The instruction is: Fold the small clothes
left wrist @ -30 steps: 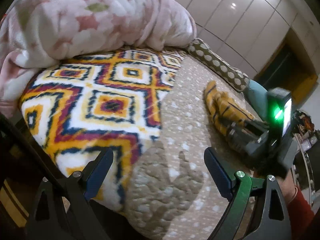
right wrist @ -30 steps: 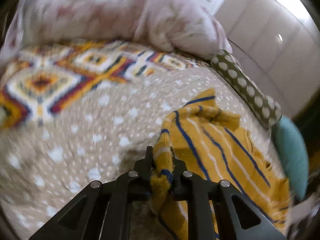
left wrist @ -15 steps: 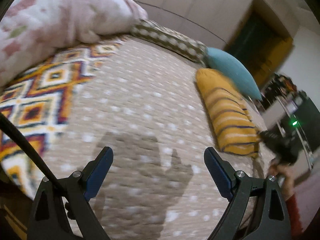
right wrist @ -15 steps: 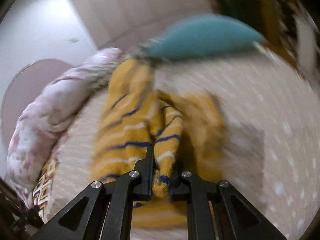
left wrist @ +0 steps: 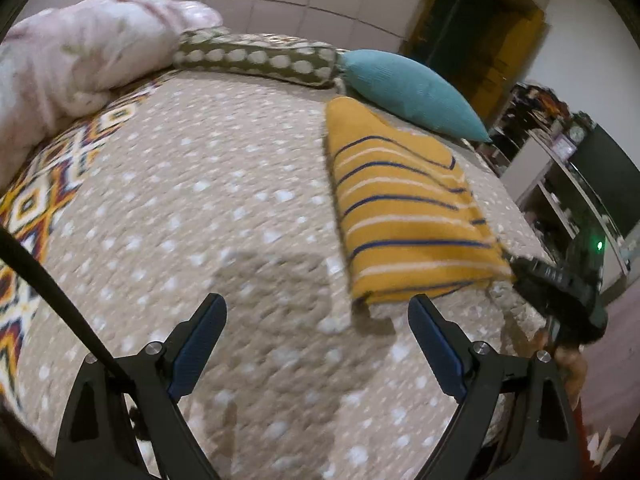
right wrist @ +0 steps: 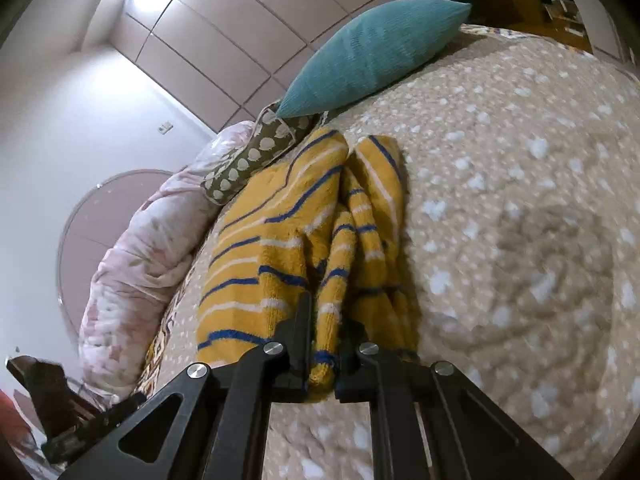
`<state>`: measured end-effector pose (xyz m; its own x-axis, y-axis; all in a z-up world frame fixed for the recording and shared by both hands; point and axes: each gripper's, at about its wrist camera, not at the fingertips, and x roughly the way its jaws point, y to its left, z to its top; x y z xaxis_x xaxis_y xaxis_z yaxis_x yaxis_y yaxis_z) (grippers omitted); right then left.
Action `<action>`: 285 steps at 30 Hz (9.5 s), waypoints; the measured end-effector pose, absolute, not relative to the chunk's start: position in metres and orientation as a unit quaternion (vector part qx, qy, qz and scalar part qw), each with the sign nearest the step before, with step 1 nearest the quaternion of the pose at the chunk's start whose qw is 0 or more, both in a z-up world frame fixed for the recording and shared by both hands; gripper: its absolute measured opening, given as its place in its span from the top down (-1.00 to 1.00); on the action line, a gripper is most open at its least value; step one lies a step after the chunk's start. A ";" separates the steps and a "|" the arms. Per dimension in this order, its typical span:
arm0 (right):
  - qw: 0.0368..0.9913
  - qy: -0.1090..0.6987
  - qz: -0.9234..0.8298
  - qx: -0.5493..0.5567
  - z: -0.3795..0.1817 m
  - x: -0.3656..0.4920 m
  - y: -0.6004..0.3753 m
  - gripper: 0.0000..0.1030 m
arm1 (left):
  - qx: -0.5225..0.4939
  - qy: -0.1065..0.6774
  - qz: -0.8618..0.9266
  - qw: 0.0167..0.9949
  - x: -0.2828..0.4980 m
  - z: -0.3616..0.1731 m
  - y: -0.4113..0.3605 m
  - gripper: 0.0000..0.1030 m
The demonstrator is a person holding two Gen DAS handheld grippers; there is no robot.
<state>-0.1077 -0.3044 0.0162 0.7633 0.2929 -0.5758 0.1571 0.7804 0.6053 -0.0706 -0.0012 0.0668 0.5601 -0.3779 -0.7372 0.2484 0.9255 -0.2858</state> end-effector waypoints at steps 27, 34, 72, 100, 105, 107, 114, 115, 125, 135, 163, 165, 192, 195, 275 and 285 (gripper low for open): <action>0.890 0.393 0.007 0.230 0.023 -0.033 -0.309 0.67 | 0.002 0.446 -0.180 0.877 -0.021 0.037 -0.064 -0.79; 0.876 0.396 0.001 0.277 0.013 -0.041 -0.334 0.01 | -0.032 0.466 -0.174 0.867 -0.033 0.027 -0.043 -0.79; 0.816 0.471 0.203 0.267 -0.008 -0.036 -0.213 0.59 | 0.030 0.436 -0.083 0.896 -0.067 -0.014 -0.011 -1.00; 0.915 0.370 -0.053 0.152 0.035 -0.140 -0.274 0.26 | 0.021 0.470 -0.023 0.882 -0.068 -0.009 -0.020 -1.00; 0.916 0.367 -0.030 0.159 0.038 -0.146 -0.259 0.22 | 0.020 0.474 -0.026 0.880 -0.071 -0.009 -0.019 -1.00; 0.920 0.365 -0.033 0.142 0.041 -0.147 -0.253 0.21 | 0.020 0.472 -0.026 0.881 -0.072 -0.010 -0.020 -1.00; 0.929 0.352 0.004 0.116 0.060 -0.124 -0.222 0.13 | 0.021 0.466 -0.027 0.884 -0.074 -0.010 -0.019 -1.00; 0.930 0.350 0.011 0.112 0.063 -0.118 -0.217 0.13 | 0.021 0.465 -0.027 0.885 -0.074 -0.010 -0.020 -1.00; 0.915 0.394 0.027 0.080 0.034 -0.057 -0.182 0.13 | 0.019 0.459 -0.032 0.888 -0.076 -0.010 -0.018 -1.00; 0.912 0.382 -0.043 0.144 0.024 -0.117 -0.259 0.14 | 0.020 0.455 -0.028 0.890 -0.077 -0.011 -0.019 -1.00; 0.907 0.388 -0.018 0.161 0.019 -0.091 -0.254 0.13 | 0.014 0.445 -0.032 0.895 -0.079 -0.011 -0.020 -1.00; 0.911 0.383 -0.021 0.150 0.021 -0.106 -0.253 0.12 | 0.009 0.445 -0.037 0.895 -0.080 -0.009 -0.018 -1.00; 0.895 0.428 -0.120 0.020 0.008 -0.180 -0.224 -0.17 | 0.065 0.425 -0.041 0.902 -0.141 0.046 -0.080 -1.00; 0.896 0.427 -0.124 0.017 0.008 -0.181 -0.226 -0.18 | 0.070 0.429 -0.045 0.899 -0.141 0.043 -0.085 -1.00; 0.870 0.452 -0.189 -0.055 0.004 -0.173 -0.216 -0.38 | 0.092 0.457 -0.039 0.884 -0.135 0.022 -0.072 -1.00; 0.870 0.454 -0.188 -0.048 0.005 -0.173 -0.217 -0.38 | 0.039 0.520 -0.091 0.849 -0.131 0.017 -0.067 -1.00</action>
<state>-0.1730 -0.2168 0.0047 0.5173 -0.3707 -0.7713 0.2835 0.9247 -0.2542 -0.1314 -0.0672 0.0167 0.4434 -0.1140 -0.8891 0.1941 0.9806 -0.0290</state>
